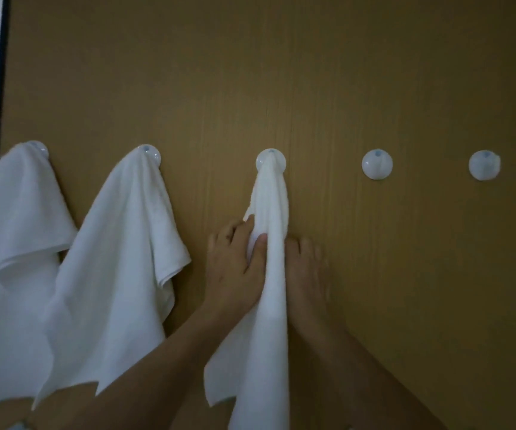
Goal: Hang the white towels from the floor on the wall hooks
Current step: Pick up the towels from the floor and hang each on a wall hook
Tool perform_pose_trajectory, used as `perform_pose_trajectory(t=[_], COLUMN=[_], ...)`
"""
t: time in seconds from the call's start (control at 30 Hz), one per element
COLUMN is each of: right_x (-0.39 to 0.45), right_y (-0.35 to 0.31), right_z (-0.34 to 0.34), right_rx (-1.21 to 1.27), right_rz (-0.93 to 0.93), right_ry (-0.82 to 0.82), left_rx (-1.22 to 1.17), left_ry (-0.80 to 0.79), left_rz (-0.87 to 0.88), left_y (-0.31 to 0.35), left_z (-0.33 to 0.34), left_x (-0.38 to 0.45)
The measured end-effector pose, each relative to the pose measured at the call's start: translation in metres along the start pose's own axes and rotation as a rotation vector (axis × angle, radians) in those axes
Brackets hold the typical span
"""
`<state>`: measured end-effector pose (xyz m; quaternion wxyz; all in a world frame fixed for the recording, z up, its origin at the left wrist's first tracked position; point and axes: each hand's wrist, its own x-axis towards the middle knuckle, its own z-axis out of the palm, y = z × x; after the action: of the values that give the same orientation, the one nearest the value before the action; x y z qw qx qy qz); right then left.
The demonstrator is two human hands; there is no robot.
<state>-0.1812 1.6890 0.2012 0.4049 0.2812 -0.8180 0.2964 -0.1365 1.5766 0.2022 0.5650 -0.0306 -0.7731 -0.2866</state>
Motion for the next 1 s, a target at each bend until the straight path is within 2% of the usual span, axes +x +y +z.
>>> perform_pose_trajectory(t=[0.07, 0.13, 0.23, 0.33, 0.47, 0.57, 0.63, 0.8, 1.0], right_x=[-0.009, -0.014, -0.029, -0.054, -0.090, -0.122, -0.152, -0.251, -0.395], right_y=[0.010, 0.009, 0.001, 0.004, -0.005, -0.023, -0.037, -0.071, -0.116], right_z=[0.003, -0.002, -0.014, -0.034, -0.068, -0.087, -0.101, -0.147, -0.253], right_rx=[0.066, 0.258, 0.491, 0.289, 0.120, -0.016, -0.096, -0.327, -0.505], right_rz=[0.062, 0.164, 0.357, 0.353, 0.421, 0.449, 0.472, 0.651, 0.924], right_ry=[-0.090, -0.181, -0.203, -0.351, -0.312, -0.246, -0.237, -0.256, -0.250], left_rx=[-0.051, -0.103, -0.074, 0.027, 0.002, -0.061, -0.112, -0.280, -0.385], left_ry=[-0.069, -0.146, -0.276, -0.343, -0.351, -0.293, -0.317, -0.541, -0.884], left_rz=[-0.083, -0.113, -0.092, -0.095, -0.025, 0.160, 0.253, 0.291, 0.414], left_y=[0.005, 0.010, 0.011, 0.008, 0.007, 0.017, 0.029, 0.070, 0.160], left_z=[0.003, 0.002, -0.012, -0.032, -0.056, -0.074, -0.084, -0.094, -0.115], left_x=[-0.015, -0.026, -0.032, -0.035, -0.055, -0.077, -0.096, -0.170, -0.278])
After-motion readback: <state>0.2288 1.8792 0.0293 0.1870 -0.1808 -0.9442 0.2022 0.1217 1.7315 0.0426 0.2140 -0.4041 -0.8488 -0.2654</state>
